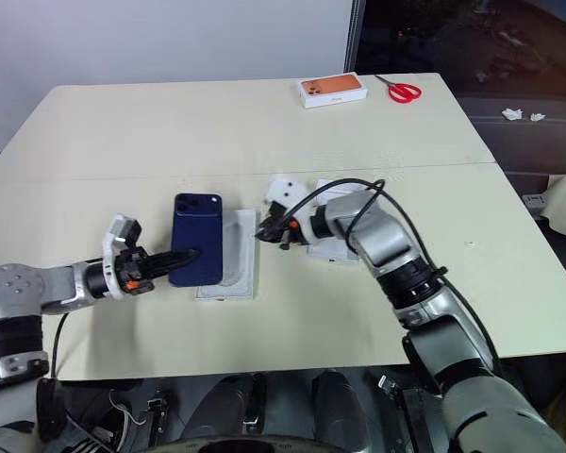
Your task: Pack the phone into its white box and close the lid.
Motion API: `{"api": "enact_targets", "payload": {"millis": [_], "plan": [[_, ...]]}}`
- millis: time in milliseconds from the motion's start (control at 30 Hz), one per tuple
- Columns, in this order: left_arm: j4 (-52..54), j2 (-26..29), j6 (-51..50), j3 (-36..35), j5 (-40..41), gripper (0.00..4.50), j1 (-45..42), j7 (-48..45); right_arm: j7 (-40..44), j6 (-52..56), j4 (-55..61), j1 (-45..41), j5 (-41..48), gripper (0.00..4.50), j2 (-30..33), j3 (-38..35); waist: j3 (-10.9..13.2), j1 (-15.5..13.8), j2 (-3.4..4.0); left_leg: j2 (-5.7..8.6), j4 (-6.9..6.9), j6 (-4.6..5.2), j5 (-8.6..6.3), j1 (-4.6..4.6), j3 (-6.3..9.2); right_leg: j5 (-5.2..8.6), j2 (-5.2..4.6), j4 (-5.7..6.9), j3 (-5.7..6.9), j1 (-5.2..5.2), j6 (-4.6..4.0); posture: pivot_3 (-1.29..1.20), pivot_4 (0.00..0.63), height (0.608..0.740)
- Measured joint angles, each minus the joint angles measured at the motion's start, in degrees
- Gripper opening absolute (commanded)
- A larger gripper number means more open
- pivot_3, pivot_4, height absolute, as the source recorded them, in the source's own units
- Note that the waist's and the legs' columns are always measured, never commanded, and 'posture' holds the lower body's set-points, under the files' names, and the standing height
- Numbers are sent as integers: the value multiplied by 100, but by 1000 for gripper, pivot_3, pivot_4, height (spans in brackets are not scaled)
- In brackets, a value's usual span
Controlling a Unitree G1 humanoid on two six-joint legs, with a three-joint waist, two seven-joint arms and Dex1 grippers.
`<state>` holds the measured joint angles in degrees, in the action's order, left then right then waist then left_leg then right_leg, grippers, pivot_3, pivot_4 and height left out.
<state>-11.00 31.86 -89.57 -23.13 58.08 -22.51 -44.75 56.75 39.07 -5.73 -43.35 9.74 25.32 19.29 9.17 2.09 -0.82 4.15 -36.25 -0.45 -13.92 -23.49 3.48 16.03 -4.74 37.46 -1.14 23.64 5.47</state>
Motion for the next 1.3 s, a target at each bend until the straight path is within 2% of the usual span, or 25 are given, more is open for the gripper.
{"api": "enact_targets", "payload": {"millis": [400, 667, 900, 1100, 1300], "plan": [[-63, -100, -101, 365, -191, 0, -205, 396, -242, -36, 48, 220, -51, 1154, 65, -11, 0, -8, 0, -1, -1, -3, 2, 0, -1, 0, 2, 1, -1, 0, 0, 0, 150, 740], [287, -299, -147, 444, -164, 3574, -334, 543, -349, -81, 48, 245, -149, 1123, 58, -5, 0, -17, 0, -1, -2, -7, 4, 6, -1, 0, 2, 2, 0, -6, 0, 0, 150, 740], [310, -245, -247, 429, -123, 3574, -464, 685, -349, -82, 48, 245, -168, 1123, 39, -3, 0, 10, 0, -2, 0, -7, 4, 9, 0, 0, 4, 2, 0, -7, 0, 0, 150, 740], [547, 197, -247, 495, -80, 3574, -393, 664, -346, -125, 26, 244, -172, 1123, -12, 4, 0, 20, 0, -3, 2, -8, 5, 8, 0, 0, 4, 1, -1, -6, 0, 0, 150, 740], [607, 389, -247, 474, -52, 3574, -375, 658, -345, -197, -10, 244, -180, 1123, -82, 13, 1, 8, -2, -3, 0, -8, 5, 7, 0, 0, 4, 1, -1, -6, 0, 0, 150, 740]]}}
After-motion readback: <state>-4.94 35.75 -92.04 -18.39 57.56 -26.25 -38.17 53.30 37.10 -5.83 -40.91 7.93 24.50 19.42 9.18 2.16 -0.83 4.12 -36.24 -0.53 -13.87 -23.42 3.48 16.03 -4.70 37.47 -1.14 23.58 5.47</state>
